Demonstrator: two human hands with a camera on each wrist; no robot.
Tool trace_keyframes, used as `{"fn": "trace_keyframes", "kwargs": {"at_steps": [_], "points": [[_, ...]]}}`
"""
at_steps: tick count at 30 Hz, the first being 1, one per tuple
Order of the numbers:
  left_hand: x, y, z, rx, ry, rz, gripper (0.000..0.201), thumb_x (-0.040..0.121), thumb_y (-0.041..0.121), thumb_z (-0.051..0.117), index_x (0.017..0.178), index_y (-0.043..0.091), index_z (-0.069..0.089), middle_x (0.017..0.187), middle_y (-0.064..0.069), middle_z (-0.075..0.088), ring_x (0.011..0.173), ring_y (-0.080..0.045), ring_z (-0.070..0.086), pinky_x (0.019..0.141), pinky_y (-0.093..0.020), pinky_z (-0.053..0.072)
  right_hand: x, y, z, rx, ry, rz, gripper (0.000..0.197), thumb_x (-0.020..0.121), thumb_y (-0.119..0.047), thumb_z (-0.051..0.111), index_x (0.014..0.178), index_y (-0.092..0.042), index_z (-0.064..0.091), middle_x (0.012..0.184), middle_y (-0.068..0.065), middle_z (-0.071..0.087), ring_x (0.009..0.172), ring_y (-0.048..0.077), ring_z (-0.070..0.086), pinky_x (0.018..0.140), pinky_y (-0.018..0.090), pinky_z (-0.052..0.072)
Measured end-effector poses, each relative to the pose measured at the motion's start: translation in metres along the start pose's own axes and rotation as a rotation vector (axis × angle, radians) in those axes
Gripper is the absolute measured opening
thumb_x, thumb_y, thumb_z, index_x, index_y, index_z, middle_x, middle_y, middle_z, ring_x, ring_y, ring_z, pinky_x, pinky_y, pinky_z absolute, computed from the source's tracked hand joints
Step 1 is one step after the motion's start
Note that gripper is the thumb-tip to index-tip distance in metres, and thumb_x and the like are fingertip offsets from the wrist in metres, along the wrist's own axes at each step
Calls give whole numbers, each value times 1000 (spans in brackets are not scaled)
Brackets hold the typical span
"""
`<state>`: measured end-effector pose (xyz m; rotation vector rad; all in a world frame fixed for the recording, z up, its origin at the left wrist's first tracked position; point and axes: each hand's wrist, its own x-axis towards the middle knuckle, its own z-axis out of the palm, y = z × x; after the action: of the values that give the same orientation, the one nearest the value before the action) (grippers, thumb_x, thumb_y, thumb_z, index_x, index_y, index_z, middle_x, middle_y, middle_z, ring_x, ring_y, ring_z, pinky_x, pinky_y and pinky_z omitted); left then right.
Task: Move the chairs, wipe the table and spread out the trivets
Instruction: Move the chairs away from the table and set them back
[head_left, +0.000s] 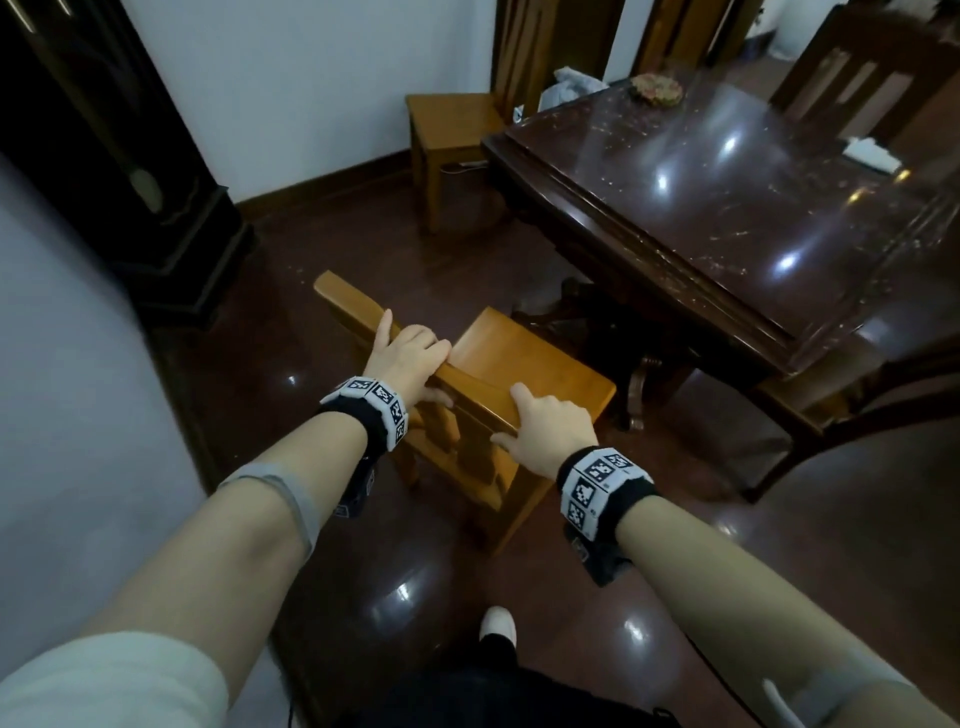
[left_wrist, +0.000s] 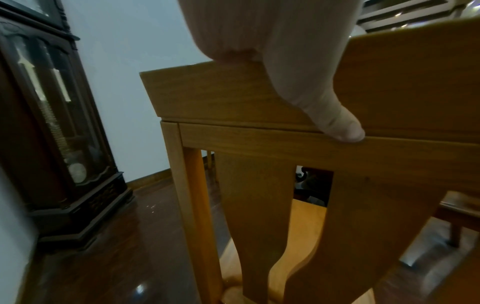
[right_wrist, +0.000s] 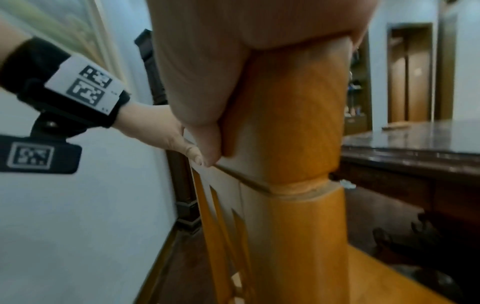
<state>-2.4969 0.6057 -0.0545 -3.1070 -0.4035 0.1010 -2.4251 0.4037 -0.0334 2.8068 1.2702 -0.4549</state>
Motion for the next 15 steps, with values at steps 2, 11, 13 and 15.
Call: {"fn": "trace_keyframes", "kwargs": {"at_steps": [2,11,13,15], "points": [[9,2,0,-21,-13,-3,56,73,59,67,112,21,54,118,3,54,130,-19,38,114,-60,-3,6,7,-3,-30,30,-5,53,91,-53,52,131,-21,37,105,6,65,92,31,63,66,33,41],[69,20,-11,-86,-91,-8,47,81,55,64,110,21,50,119,0,53,128,-26,38,109,-66,-3,49,51,-21,-116,34,103,55,86,-64,52,127,-28,39,101,2,63,88,26,62,66,32,41],[88,19,-14,-97,-93,-2,46,82,52,64,111,20,49,120,-2,53,129,-27,37,109,-67,-4,63,60,-27,-123,22,121,55,86,-64,52,126,-29,39,103,1,62,88,24,61,68,32,42],[104,19,-15,-102,-114,10,43,85,49,63,111,19,47,121,-4,52,128,-29,37,108,-68,-3,77,69,-33,-137,9,141,56,86,-65,52,127,-30,38,103,0,60,85,23,57,69,32,42]]}}
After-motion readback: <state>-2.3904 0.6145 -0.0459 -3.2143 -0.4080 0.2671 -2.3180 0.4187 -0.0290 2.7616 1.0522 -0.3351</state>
